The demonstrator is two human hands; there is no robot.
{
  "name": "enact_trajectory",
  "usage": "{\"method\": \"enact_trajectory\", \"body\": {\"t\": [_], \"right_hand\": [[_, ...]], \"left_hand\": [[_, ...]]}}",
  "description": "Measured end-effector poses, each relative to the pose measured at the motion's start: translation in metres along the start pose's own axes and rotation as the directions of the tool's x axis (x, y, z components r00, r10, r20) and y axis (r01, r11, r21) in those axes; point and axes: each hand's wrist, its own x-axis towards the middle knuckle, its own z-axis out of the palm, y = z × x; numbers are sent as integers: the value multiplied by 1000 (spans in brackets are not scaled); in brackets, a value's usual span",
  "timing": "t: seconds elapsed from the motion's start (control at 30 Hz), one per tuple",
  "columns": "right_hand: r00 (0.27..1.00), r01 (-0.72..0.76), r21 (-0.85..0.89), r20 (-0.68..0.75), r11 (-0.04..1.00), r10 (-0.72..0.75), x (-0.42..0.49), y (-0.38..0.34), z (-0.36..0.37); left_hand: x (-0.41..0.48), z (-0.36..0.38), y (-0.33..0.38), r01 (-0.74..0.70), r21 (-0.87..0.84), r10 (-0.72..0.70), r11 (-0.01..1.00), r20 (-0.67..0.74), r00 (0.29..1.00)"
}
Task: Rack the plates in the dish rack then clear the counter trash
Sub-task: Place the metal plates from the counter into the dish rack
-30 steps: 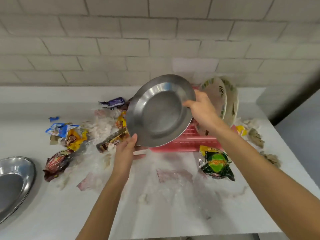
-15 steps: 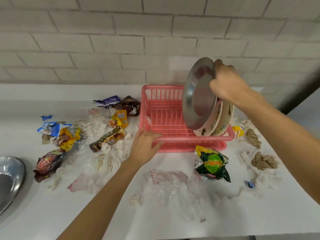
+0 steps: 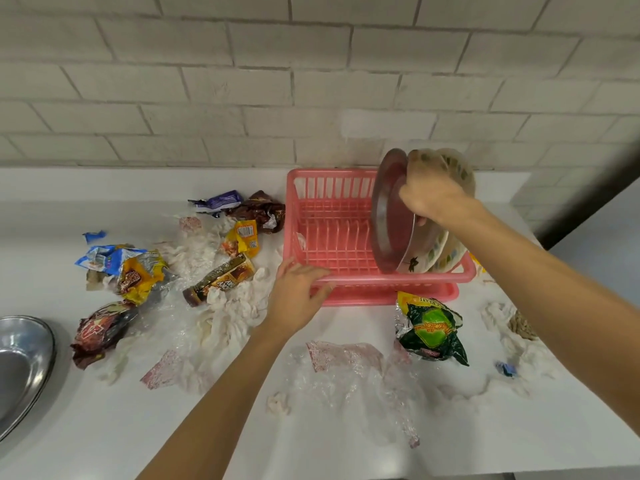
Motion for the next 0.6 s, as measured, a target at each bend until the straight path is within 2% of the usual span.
{"method": "enact_trajectory", "body": {"t": [0.17,0.37,0.6], "right_hand": [[996,-33,32,79,999,30,0,2,13],[998,-26,46,55,999,23,1,2,17],[1000,20,-34,-16,999,-21,3,4,21]], "left_hand": [[-2,-2,3,7,-16,-7,1000,-15,1000],[-1,-4,-2,1,-10,-1,1000,-18,1000],[-1,-4,0,-6,-9,6,1000,-18,1000]]}}
